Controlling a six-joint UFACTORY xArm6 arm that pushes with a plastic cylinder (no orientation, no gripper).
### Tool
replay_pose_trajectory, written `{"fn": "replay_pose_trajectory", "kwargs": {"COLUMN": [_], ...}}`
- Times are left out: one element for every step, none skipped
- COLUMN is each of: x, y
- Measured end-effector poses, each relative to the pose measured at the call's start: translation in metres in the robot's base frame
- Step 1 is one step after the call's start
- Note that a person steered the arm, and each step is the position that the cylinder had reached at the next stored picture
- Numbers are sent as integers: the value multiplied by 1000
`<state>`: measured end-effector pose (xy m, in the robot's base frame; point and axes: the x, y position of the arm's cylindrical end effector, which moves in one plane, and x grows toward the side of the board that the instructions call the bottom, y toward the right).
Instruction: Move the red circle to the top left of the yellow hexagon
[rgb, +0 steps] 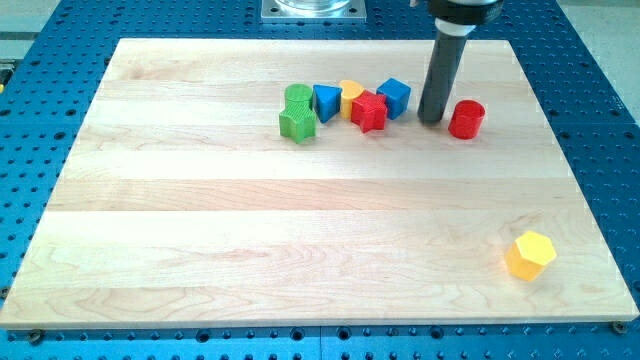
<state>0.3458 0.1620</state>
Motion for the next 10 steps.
{"fn": "replay_pose_trajectory", "kwargs": {"x": [6,73,82,61,87,109,114,135,135,131], "y": [27,31,36,37,81,90,141,118,84,66]}}
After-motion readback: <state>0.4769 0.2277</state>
